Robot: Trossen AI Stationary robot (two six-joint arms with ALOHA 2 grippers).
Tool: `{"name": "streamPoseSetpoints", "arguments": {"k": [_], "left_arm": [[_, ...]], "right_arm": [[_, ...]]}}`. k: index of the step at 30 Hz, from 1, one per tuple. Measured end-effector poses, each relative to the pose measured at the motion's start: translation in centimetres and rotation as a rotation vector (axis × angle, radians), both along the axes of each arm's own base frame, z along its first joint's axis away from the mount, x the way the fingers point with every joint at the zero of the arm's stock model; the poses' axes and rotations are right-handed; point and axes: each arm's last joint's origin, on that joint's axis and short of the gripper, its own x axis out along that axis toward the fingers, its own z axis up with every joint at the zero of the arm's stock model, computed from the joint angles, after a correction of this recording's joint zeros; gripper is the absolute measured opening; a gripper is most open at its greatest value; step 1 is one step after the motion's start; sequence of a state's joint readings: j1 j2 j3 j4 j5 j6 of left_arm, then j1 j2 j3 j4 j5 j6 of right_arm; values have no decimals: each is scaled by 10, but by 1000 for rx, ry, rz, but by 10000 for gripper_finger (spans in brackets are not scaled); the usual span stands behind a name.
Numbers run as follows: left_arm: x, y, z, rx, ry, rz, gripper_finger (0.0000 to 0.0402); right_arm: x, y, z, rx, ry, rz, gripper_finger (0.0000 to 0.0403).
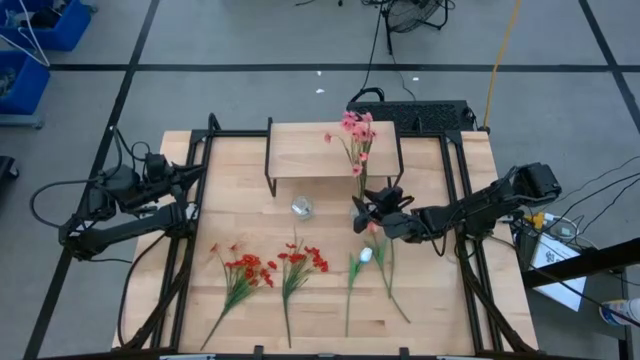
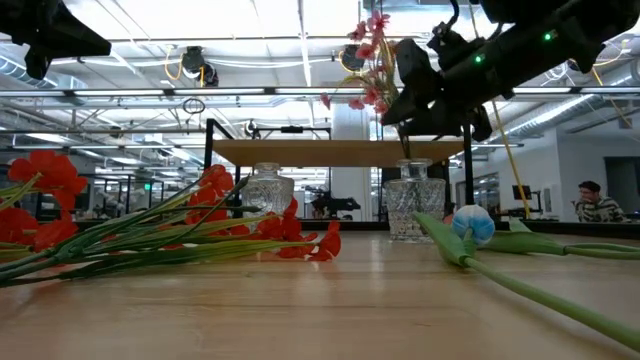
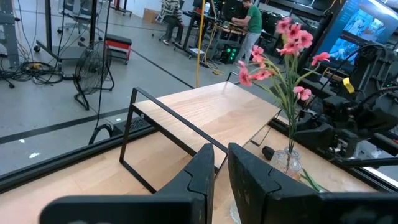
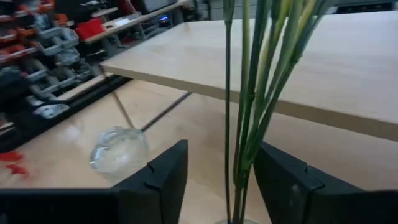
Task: Pick and place flowers into a vace then onto a shelf
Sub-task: Put the pink flowers into the right transparent vase, then put the pink tulip into the right transparent vase
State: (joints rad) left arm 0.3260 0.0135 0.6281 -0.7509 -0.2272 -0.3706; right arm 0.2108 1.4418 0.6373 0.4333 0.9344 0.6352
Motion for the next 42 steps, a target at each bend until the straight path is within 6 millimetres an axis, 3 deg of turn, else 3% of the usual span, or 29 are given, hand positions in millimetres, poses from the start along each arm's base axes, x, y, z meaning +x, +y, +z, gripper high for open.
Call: {"name": "streamPoseSetpoints", "arguments": {"k": [6,11,22,30,42], "left_arm": [[0,0,0,0,0,0,51],[0,0,0,0,0,0,51],[0,0,0,0,0,0,51],[0,0,0,0,0,0,51],[0,0,0,0,0,0,51]], "right_arm": [[1,4,1,14,-1,57,240],[2,14,6,43,-80,91,262],[-1,32,11,58,-136,150,250],[-7,40,12,-4,-154,27,247],[-11,52,15,135,-266,65,246]]}}
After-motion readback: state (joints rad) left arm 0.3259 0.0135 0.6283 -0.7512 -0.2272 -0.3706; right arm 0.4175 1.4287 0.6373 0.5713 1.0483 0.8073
